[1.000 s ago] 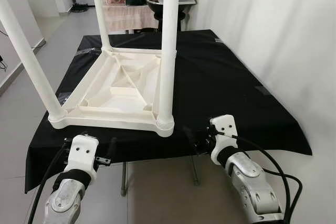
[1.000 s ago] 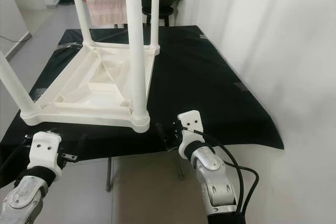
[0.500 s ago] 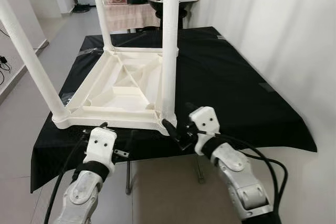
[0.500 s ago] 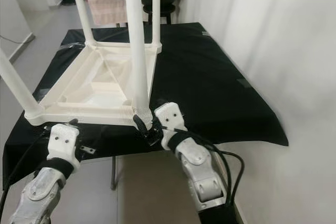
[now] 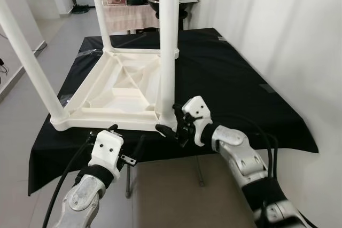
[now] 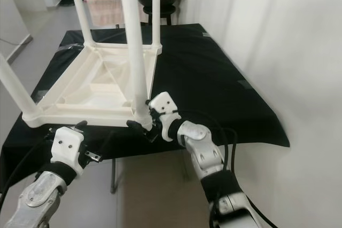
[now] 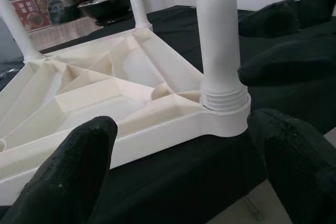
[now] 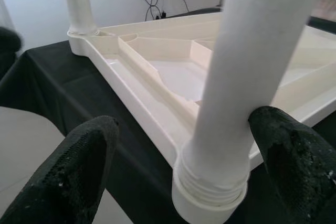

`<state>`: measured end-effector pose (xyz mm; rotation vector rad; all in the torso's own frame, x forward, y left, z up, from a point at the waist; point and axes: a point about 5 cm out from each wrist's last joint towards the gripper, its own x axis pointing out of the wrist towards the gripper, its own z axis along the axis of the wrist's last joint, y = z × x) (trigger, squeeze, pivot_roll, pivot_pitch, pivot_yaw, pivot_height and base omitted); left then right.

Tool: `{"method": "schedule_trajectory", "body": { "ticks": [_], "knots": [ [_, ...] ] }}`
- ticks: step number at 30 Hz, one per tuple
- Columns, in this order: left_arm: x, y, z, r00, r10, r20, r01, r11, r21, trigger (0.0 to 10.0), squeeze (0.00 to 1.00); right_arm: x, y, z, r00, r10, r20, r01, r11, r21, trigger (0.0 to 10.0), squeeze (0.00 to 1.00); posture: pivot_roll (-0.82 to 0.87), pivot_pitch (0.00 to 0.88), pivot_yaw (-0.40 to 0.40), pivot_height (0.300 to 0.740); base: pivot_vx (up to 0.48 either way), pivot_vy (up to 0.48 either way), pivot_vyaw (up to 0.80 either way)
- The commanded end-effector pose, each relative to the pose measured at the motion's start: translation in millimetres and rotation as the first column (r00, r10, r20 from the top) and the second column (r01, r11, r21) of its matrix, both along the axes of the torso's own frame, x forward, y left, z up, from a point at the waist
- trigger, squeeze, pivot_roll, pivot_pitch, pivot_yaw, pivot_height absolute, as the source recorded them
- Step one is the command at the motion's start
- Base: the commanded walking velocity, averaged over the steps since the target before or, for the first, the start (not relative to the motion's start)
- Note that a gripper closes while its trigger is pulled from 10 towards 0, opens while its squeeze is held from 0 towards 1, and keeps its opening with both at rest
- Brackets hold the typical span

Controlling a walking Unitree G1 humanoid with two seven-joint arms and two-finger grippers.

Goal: Building children table

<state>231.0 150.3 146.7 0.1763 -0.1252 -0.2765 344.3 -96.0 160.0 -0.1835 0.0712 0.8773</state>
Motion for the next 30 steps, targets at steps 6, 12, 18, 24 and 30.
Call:
{"method": "schedule_trajectory", "body": {
  "ticks": [6, 12, 18, 24, 30],
  "knots": [
    [-15.5, 1.2, -3, 0.998, -0.047, -0.042, 0.047, 0.999, 0.002, 10.0, 0.00, 10.1, -7.0, 12, 0.995, 0.096, -0.037, -0.094, 0.995, 0.044, 10.0, 0.00, 0.00, 0.000, -0.024, 0.740, 0.000, 0.000, 0.00],
    [-19.1, -0.5, -1, 0.996, -0.071, -0.045, 0.070, 0.997, -0.031, 10.0, 0.00, 20.8, -0.9, 28, 0.995, 0.097, -0.016, -0.095, 0.989, 0.112, 10.0, 0.00, 0.00, 0.000, -0.023, 0.740, 0.000, 0.000, 0.00],
    [-23.1, -3.3, 1, 0.995, -0.094, -0.045, 0.093, 0.995, -0.042, 10.0, 0.00, 32.9, 25.5, 45, 0.993, 0.116, 0.019, -0.118, 0.984, 0.136, 10.0, 0.00, 0.03, 0.017, -0.027, 0.740, 0.000, 0.000, 0.00],
    [-30.2, -7.0, 4, 0.992, -0.115, -0.051, 0.111, 0.991, -0.070, 10.0, 0.00, 32.2, 46.1, 53, 0.961, 0.276, 0.018, -0.276, 0.956, 0.100, 10.0, 0.00, 0.03, 0.049, -0.040, 0.740, 0.000, 0.000, 0.00],
    [-33.7, -9.5, 7, 0.988, -0.145, -0.048, 0.140, 0.986, -0.090, 10.0, 0.00, 32.1, 59.1, 57, 0.948, 0.318, 0.008, -0.317, 0.943, 0.099, 10.0, 0.00, 0.03, 0.069, -0.050, 0.740, 0.000, 0.000, 0.00]
  ]
}}
